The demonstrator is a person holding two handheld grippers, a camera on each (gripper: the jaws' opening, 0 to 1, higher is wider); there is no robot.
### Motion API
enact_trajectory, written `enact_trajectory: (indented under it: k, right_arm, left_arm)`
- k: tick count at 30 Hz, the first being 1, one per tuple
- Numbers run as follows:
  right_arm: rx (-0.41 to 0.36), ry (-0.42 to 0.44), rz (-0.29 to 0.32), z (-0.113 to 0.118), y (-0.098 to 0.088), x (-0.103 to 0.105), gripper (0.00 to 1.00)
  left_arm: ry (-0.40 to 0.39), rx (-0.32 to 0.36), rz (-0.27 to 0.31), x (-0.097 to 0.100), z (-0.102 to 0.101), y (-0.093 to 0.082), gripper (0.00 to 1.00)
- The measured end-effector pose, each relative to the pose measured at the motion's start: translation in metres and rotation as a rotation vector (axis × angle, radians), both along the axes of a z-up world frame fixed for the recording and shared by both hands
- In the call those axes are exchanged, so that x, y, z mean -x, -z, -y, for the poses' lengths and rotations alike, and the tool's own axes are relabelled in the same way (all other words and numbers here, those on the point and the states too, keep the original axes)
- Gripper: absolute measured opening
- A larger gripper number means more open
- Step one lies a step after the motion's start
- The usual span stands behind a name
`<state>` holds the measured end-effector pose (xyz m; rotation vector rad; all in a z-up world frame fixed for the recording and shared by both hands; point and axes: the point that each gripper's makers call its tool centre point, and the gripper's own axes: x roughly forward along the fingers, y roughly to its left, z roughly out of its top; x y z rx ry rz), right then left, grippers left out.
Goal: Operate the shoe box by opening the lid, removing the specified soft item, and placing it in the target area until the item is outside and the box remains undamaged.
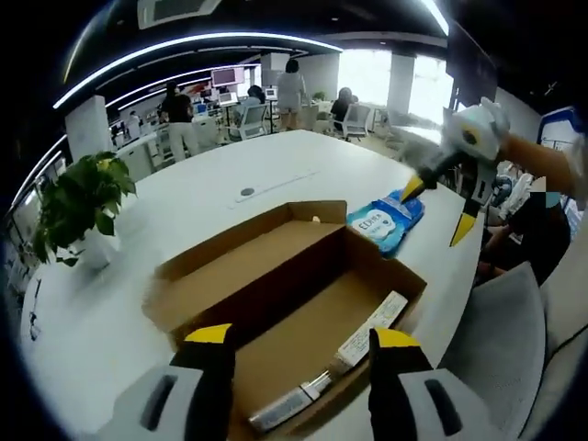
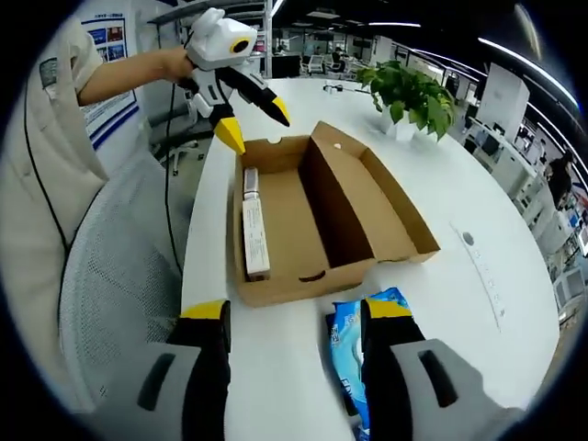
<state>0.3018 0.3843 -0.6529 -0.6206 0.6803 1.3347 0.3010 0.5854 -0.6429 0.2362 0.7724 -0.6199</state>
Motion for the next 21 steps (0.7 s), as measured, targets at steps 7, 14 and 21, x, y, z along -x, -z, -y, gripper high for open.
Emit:
enact_trajectory:
  k: [7,14,21]
  right_arm:
    - [0.016,-0.062,-0.006,-0.023,0.011,0.001,0.49]
    - [0.038,-0.117,-0.015,-0.042,0.022,0.002,0.49]
    - [0.067,-0.168,-0.024,-0.060,0.035,-0.001,0.48]
  left_arm:
    - [-0.152,-0.018,-0.021,0.005,-0.043,0.011,0.51]
    - [-0.249,-0.046,-0.056,0.016,-0.077,0.028,0.44]
    - [-0.328,-0.009,-0.100,0.021,-0.089,0.042,0.30]
